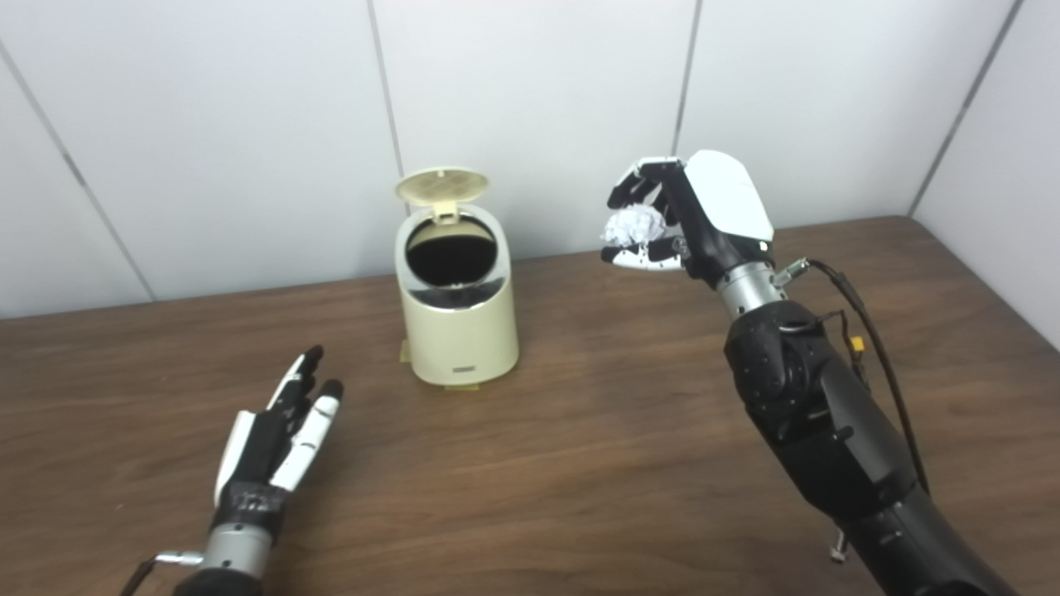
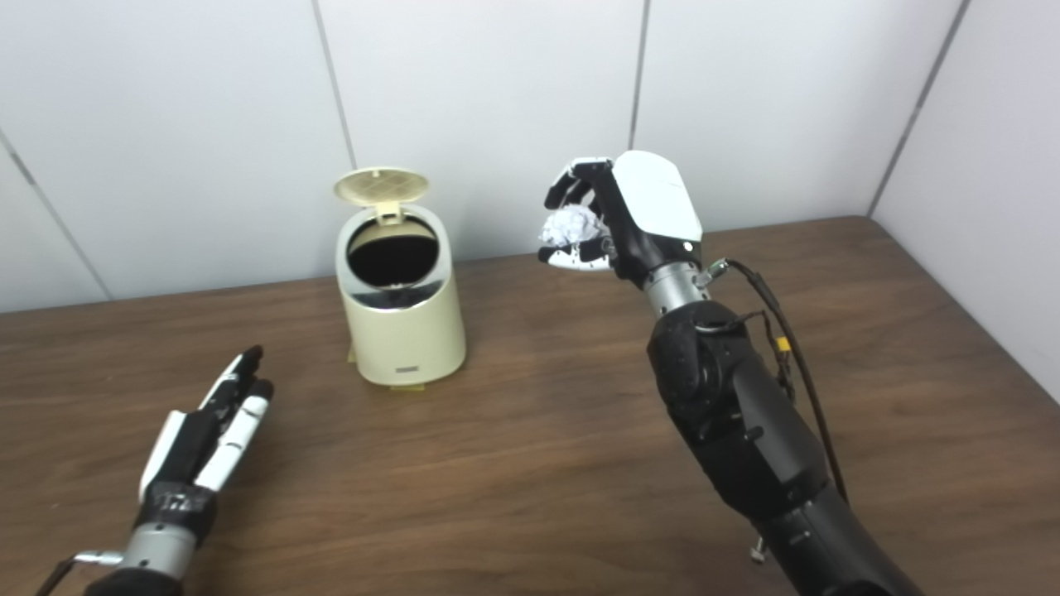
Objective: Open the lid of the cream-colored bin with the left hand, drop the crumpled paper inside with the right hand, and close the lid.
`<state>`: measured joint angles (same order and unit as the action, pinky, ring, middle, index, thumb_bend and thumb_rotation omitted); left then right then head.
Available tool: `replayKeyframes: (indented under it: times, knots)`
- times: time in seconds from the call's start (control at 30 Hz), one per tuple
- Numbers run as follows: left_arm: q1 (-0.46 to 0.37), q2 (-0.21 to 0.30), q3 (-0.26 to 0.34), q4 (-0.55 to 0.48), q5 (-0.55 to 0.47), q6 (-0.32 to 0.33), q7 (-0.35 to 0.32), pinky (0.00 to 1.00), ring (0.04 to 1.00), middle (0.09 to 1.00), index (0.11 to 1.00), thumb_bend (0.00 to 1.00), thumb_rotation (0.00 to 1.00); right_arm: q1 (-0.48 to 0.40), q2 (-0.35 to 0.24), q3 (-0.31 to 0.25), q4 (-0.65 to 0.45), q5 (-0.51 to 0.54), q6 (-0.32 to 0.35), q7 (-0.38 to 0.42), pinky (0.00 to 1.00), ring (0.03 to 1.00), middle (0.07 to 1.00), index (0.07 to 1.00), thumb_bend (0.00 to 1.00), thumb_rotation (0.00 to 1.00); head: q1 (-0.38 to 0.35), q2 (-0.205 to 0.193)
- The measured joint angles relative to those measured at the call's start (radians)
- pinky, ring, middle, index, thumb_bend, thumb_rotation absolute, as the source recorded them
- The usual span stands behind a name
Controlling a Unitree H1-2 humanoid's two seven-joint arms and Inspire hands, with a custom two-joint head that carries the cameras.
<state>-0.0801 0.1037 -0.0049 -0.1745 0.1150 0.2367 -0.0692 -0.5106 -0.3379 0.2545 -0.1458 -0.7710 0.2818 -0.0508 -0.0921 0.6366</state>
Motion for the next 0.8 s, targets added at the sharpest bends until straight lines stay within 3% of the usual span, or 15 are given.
replayKeyframes:
  times: [0.23, 0.4, 0.63, 0.8]
  knots:
    - [0.0, -0.048, 0.015, 0.017, 0.0, -0.002, 0.039, 1.0, 1.0, 1.0, 1.0, 0.57, 0.76, -0.006, 0.039, 0.004, 0.028, -0.002, -0.088, -0.001, 0.33, 0.384, 0.511, 0.495, 0.5, 0.0, 0.061, -0.014]
    - [0.0, -0.052, 0.007, 0.04, 0.014, -0.035, 0.062, 1.0, 1.0, 0.999, 1.0, 0.54, 0.78, -0.044, 0.05, 0.012, 0.067, -0.012, -0.118, 0.009, 0.3, 0.391, 0.527, 0.508, 0.49, 0.0, 0.113, -0.029]
    - [0.003, -0.068, -0.003, 0.078, 0.022, -0.091, 0.096, 1.0, 1.0, 1.0, 1.0, 0.55, 0.77, -0.129, 0.071, 0.03, 0.155, -0.026, -0.153, 0.016, 0.28, 0.383, 0.52, 0.529, 0.49, 0.0, 0.126, -0.046]
    - [0.006, -0.068, -0.008, 0.078, 0.019, -0.105, 0.097, 1.0, 1.0, 1.0, 1.0, 0.55, 0.76, -0.164, 0.124, 0.043, 0.277, -0.028, -0.195, -0.02, 0.29, 0.391, 0.519, 0.518, 0.49, 0.0, 0.124, -0.054]
